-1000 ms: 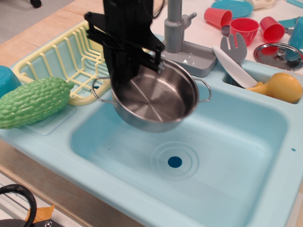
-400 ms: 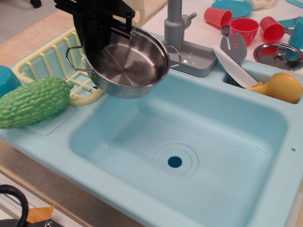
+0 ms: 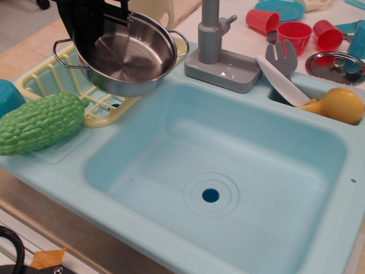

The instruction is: Put pot or pan from sink into drying rack

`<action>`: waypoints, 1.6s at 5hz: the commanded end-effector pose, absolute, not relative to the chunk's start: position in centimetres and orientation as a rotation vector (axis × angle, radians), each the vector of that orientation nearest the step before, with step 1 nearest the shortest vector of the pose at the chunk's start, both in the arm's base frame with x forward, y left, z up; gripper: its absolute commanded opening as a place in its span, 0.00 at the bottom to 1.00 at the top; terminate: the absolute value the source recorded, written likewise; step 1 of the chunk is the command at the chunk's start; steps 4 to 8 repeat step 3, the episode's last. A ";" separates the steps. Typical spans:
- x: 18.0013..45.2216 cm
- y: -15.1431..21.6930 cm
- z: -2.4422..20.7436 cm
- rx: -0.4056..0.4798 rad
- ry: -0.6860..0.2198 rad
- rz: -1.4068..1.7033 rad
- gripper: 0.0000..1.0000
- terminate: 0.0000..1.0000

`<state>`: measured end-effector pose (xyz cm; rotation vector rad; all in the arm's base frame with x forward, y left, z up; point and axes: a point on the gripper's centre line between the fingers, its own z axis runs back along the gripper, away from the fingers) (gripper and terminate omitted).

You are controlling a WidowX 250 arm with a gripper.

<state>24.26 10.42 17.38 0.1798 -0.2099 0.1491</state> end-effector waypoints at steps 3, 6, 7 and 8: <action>25.3 17.5 16.8 0.123 -0.346 0.165 0.00 1.00; 25.3 17.5 16.8 0.123 -0.346 0.165 0.00 1.00; 25.3 17.5 16.8 0.123 -0.346 0.165 0.00 1.00; 25.3 17.5 16.8 0.123 -0.346 0.165 0.00 1.00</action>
